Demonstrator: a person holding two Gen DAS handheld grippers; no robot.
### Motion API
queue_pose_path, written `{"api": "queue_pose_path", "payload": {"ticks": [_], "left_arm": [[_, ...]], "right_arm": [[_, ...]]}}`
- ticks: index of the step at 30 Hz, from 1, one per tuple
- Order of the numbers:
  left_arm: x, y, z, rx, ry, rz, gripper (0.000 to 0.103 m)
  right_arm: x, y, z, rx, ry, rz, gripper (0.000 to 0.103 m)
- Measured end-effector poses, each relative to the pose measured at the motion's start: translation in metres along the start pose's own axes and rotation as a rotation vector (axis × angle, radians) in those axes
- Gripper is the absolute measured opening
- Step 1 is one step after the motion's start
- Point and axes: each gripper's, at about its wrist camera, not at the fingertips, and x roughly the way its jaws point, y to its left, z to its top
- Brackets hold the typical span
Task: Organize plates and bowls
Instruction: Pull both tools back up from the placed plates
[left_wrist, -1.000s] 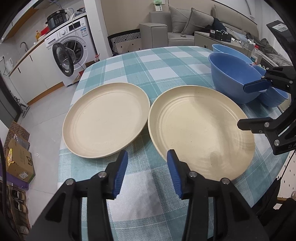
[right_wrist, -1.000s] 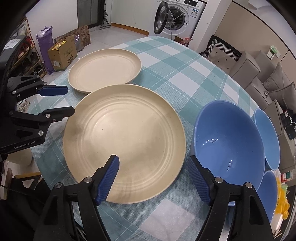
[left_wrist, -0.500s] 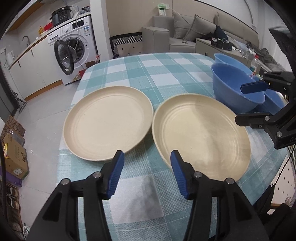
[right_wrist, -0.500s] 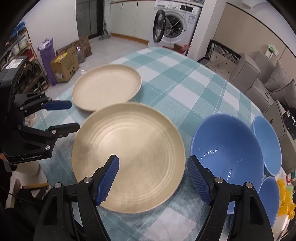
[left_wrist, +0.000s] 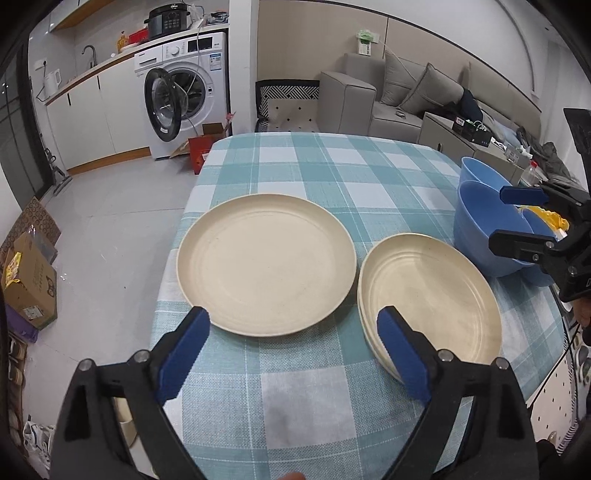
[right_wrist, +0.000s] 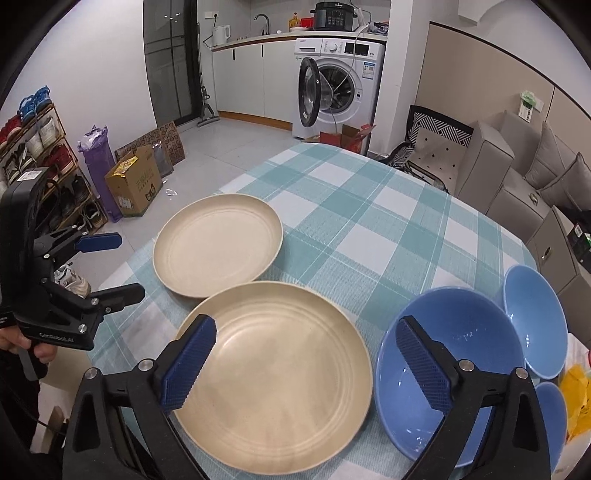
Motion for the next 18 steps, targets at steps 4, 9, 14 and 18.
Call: {"api": "queue_pose_path", "payload": {"ticks": [4,9,14,18], "left_arm": [[-0.001,0.008,0.003,-0.028,-0.011,0.019,0.103],[-0.002,0.019,0.007,-0.064,-0.021,0.029,0.103],[0.001,0.025,0.01,-0.079,-0.024,0.053,0.103],[0.004,0.032,0.014,-0.089,-0.026,0.074,0.103]], "right_arm": [[0.004,-0.002,0.007,0.016,-0.008,0.012,0.101],[0.009,-0.005,0.017,0.037,-0.011,0.036,0.101],[0.01,-0.006,0.026,0.054,-0.022,0.062,0.101],[0.016,-0.003,0.036,0.056,-0.021,0.081,0.101]]}}
